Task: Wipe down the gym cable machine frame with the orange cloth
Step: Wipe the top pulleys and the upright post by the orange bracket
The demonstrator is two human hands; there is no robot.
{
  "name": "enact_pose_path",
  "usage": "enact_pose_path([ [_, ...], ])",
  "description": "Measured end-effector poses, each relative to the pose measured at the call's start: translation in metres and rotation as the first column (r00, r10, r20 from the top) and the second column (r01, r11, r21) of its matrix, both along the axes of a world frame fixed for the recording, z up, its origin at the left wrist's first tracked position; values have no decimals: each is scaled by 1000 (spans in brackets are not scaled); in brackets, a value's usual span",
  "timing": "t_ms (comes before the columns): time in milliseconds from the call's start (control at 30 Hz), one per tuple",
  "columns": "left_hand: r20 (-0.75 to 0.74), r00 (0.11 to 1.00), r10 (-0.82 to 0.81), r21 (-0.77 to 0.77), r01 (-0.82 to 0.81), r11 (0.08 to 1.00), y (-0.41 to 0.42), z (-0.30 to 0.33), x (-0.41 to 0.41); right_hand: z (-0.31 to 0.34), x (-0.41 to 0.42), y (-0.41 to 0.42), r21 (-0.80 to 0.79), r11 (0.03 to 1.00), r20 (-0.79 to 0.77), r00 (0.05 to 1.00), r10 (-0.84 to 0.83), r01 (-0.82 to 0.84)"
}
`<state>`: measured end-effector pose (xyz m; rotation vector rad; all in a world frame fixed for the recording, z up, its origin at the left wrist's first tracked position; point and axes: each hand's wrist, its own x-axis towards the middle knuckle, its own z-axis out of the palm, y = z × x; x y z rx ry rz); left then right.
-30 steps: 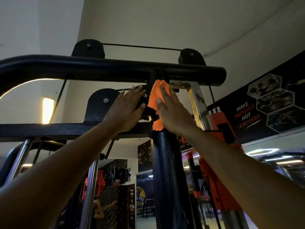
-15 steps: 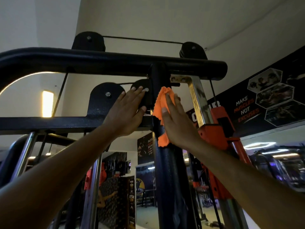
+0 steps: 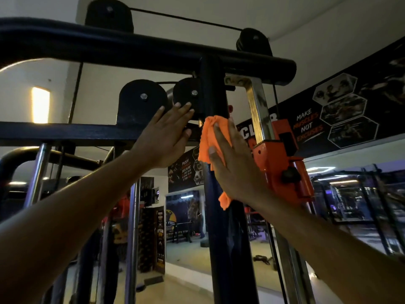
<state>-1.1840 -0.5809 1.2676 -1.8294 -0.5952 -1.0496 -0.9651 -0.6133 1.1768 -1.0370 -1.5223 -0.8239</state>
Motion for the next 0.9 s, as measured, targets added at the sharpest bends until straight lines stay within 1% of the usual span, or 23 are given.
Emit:
enact_pose_path([
  [133, -16, 1000, -6, -23, 6, 1000, -2, 5, -4, 30, -10, -4, -43, 999, -60, 998, -25, 22],
  [233, -28, 999, -15, -31, 14, 999, -1, 6, -6, 42, -20, -3, 5, 998, -61, 996, -69, 70],
  [300, -26, 1000, -15, -27, 15, 1000, 0, 1, -7, 23, -23, -4, 25, 993, -52, 992, -115, 117],
  [400, -35, 999, 0, -4, 0, 1000, 0, -13, -5, -28, -24, -6, 34, 982, -35, 982, -184, 185],
  [467, -41, 999, -2, 0, 2, 1000, 0, -19, -3, -46, -21, -5, 12, 982, -43, 982, -186, 187],
  [533, -32, 999, 10, 15, -9, 1000, 0, -21, -1, -36, -20, -5, -15, 989, -72, 987, -146, 145],
  [633, -34, 999, 20, 33, -19, 999, -1, -22, -2, 3, -23, -4, -41, 992, -109, 986, -125, 122],
  [700, -39, 999, 27, 26, -26, 999, -2, -24, -3, 12, -26, -3, -17, 993, -113, 987, -116, 114],
  [767, -28, 999, 38, 25, -38, 999, -1, -27, -2, -5, -28, -2, 21, 993, -110, 987, -114, 117],
  [833, -6, 998, 60, 41, -59, 997, 3, -32, -2, -40, -28, -2, 47, 992, -86, 990, -112, 116],
  [900, 8, 997, 76, 48, -77, 996, 4, -38, 0, -69, -23, -4, 40, 994, -57, 994, -95, 97],
])
